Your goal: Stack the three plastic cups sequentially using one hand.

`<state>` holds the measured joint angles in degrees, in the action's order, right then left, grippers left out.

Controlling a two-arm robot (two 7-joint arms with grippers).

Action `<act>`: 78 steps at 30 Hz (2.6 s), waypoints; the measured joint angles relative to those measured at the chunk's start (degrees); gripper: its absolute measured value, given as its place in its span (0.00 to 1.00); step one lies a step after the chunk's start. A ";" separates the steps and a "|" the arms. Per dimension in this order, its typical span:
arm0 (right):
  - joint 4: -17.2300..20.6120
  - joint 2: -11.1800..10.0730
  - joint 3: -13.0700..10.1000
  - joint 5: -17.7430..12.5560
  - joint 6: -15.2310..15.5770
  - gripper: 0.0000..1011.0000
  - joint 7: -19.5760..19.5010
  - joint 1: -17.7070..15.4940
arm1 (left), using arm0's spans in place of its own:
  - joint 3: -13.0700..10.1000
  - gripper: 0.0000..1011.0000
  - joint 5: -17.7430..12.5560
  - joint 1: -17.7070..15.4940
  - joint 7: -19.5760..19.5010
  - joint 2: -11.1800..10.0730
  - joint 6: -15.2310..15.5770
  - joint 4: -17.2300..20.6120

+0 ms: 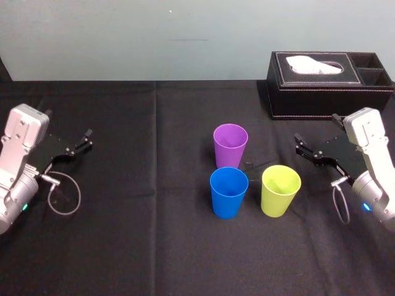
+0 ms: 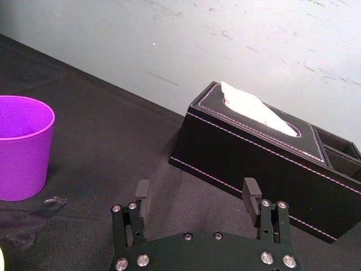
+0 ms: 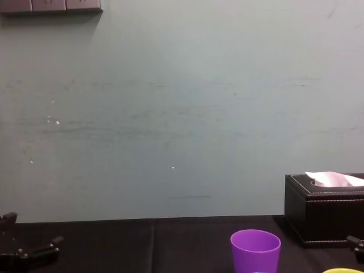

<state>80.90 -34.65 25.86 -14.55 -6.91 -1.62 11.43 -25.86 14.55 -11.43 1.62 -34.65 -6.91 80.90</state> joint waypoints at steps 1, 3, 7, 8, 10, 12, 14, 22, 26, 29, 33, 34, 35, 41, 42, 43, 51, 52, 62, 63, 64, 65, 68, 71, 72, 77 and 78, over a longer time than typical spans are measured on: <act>0.00 0.00 0.00 0.00 0.00 0.99 0.00 0.00 | 0.00 1.00 0.00 0.00 0.00 0.00 0.00 0.00; 0.00 0.00 0.00 0.00 0.00 0.99 0.00 0.00 | 0.00 1.00 0.00 0.00 0.00 0.00 0.00 0.00; 0.00 0.00 0.00 0.00 0.00 0.99 0.00 0.00 | 0.00 1.00 0.00 0.00 0.01 0.00 0.00 0.00; 0.00 0.00 0.00 0.00 0.00 0.99 0.00 0.00 | 0.00 1.00 0.00 0.00 0.00 0.00 0.00 0.00; 0.00 0.00 0.00 0.00 0.00 0.99 0.00 0.00 | 0.00 1.00 0.00 0.00 0.00 0.00 0.00 0.00; 0.00 0.00 0.00 0.00 0.00 0.99 0.00 0.00 | 0.00 1.00 0.00 0.00 0.00 0.00 0.00 0.00; 0.00 0.00 0.00 0.00 0.00 0.99 0.00 0.00 | 0.00 1.00 0.00 0.00 0.00 0.00 0.00 0.00; 0.00 0.00 0.00 0.00 0.00 0.99 0.00 0.00 | 0.00 1.00 0.00 0.00 0.00 0.00 0.00 0.00; 0.00 0.00 0.00 0.00 0.00 0.99 0.00 0.00 | 0.00 1.00 0.00 0.00 0.00 0.00 0.00 0.00; 0.00 0.00 0.00 0.00 0.00 0.99 0.00 0.00 | 0.00 1.00 0.00 0.00 0.00 0.00 0.00 0.00; 0.00 0.00 0.00 0.00 0.00 0.99 0.00 0.00 | 0.00 1.00 0.00 0.00 0.00 0.00 0.00 0.00; 0.00 0.00 0.00 0.00 0.00 0.99 0.00 0.00 | 0.00 1.00 0.00 0.00 0.00 0.00 0.00 0.00; 0.00 0.00 0.00 0.00 0.00 0.99 0.00 0.00 | 0.00 1.00 0.00 0.00 0.00 0.00 0.00 0.00; 0.00 0.00 0.00 0.00 0.00 0.99 0.00 0.00 | 0.00 1.00 0.00 0.00 0.00 0.00 0.00 0.00; 0.00 0.00 0.00 0.00 0.00 0.99 0.00 0.00 | 0.00 1.00 0.00 0.00 0.00 0.00 0.00 0.00; 0.00 0.00 0.00 0.00 0.00 0.99 0.00 0.00 | 0.00 1.00 0.00 0.00 0.00 0.00 0.00 0.00; 0.00 0.00 0.00 0.00 0.00 0.99 0.00 0.00 | 0.00 1.00 0.00 0.00 0.00 0.00 0.00 0.00; 0.00 0.00 0.00 0.00 0.00 0.99 0.00 0.00 | 0.00 1.00 0.00 0.00 0.00 0.00 0.00 0.00; 0.00 0.00 0.00 0.00 0.00 0.99 0.00 0.00 | 0.00 1.00 0.00 0.00 0.00 0.00 0.00 0.00; 0.00 0.00 0.00 0.00 0.00 0.99 0.00 0.00 | 0.00 1.00 0.00 0.00 0.00 0.00 0.00 0.00; 0.00 0.00 0.00 0.00 0.00 0.99 0.00 0.00 | 0.00 1.00 0.00 0.00 0.00 0.00 0.00 0.00; 0.00 0.00 0.00 0.00 0.00 0.99 0.00 0.00 | 0.00 1.00 0.00 0.00 0.01 0.00 0.00 0.00; 0.00 0.00 0.00 0.00 0.00 0.99 0.00 0.00 | 0.00 1.00 0.00 0.00 0.00 0.00 0.00 0.00; 0.00 0.00 0.00 0.00 0.00 0.99 0.00 0.00 | 0.00 1.00 0.00 0.00 0.00 0.00 0.00 0.00; 0.00 0.00 0.00 0.00 0.00 0.99 0.00 0.00 | 0.00 1.00 0.00 0.00 0.00 0.00 0.00 0.00; 0.00 0.00 0.00 0.00 0.00 0.99 0.00 0.00 | 0.00 1.00 0.00 0.00 0.00 0.00 0.00 0.00; 0.00 0.00 0.00 0.00 0.00 0.99 0.00 0.00 | 0.00 1.00 0.00 0.00 0.00 0.00 0.00 0.00</act>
<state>80.90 -34.64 25.86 -14.55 -6.91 -1.62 11.43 -25.86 14.55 -11.43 1.62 -34.64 -6.91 80.90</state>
